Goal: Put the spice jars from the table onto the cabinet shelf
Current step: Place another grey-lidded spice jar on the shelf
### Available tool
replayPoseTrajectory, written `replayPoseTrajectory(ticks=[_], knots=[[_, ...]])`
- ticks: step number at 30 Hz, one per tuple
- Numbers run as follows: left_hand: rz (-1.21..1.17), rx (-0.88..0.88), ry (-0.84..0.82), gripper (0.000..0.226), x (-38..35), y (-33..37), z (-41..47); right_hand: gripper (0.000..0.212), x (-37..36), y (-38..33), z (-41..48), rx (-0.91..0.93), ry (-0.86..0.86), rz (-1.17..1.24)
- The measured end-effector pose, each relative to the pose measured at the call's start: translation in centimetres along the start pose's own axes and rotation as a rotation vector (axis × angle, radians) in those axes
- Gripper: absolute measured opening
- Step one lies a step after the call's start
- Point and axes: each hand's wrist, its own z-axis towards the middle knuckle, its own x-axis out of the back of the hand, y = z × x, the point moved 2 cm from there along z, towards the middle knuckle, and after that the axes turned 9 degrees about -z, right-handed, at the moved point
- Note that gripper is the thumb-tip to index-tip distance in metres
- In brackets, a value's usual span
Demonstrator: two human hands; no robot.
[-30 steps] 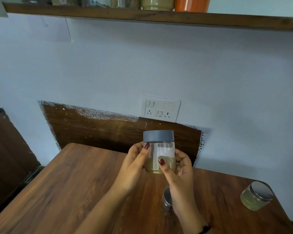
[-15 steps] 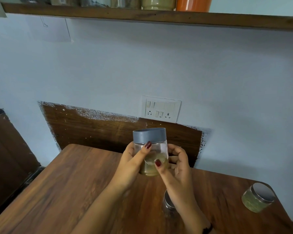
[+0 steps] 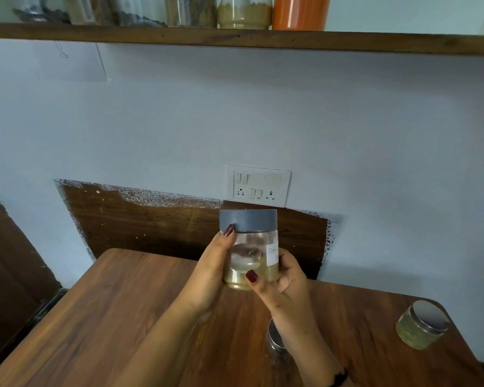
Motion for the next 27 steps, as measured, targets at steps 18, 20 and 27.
replayPoseTrajectory(ticks=[18,20,27], knots=[[-0.023,-0.058,0.080,0.050,-1.1,-0.5,-0.7,0.085,0.1,0.1,-0.4,0.144,0.227,-0.215],[-0.031,-0.056,0.071,0.051,-1.0,-0.5,-0.5,0.085,0.2,0.1,-0.6,0.146,0.244,-0.202],[-0.232,0.061,0.034,0.046,-0.7,-1.4,-0.2,0.086,0.6,0.2,-1.0,0.100,0.207,-0.175]])
